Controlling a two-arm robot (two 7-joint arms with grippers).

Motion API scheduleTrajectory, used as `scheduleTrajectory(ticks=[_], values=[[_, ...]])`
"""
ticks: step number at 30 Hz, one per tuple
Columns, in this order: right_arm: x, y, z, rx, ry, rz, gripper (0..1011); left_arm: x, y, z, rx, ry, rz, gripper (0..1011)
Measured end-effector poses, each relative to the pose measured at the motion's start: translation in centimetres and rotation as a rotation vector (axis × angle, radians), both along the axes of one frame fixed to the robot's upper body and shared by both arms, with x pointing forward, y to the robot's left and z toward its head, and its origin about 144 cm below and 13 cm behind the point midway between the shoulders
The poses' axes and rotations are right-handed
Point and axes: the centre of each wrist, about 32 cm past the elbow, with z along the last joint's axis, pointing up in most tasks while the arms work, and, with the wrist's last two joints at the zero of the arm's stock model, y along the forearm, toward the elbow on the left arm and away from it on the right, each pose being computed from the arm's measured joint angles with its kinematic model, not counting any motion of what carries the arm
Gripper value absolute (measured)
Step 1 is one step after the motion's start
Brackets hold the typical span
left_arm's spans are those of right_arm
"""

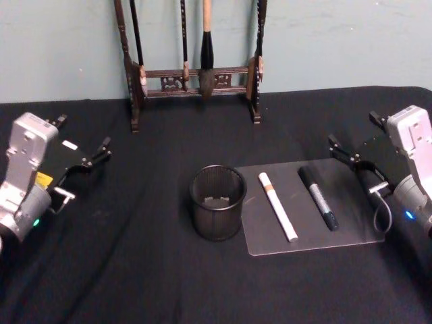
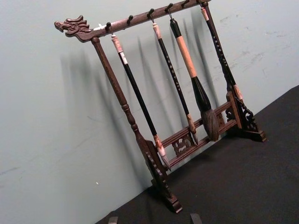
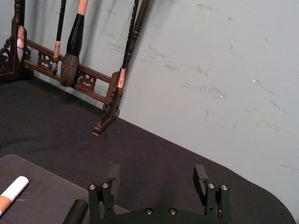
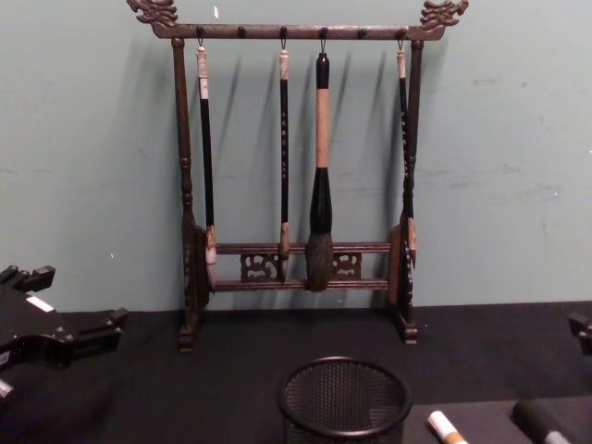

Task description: Pick up the water-based marker from the table and place it into the pen holder.

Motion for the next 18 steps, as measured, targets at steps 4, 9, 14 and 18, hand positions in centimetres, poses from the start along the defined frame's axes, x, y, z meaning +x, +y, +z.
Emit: scheduleTrajectory(ticks=[4,9,14,18], values=[[0.0,0.0,0.1,0.002,-0.001,0.002,1002,0.0,0.0,0.0,0.0,0.0,0.0,1001],[-0.1,0.1,0.5,0.033,0.017,0.035,1002,0.0,0.0,0.0,0.0,0.0,0.0,1001],[-0.1,0.5,1.0,0.075,0.059,0.056,1002,0.0,0.0,0.0,0.0,0.0,0.0,1001],[-0.1,0.9,1.6,0.116,0.112,0.07,1003,0.0,0.0,0.0,0.0,0.0,0.0,1001]])
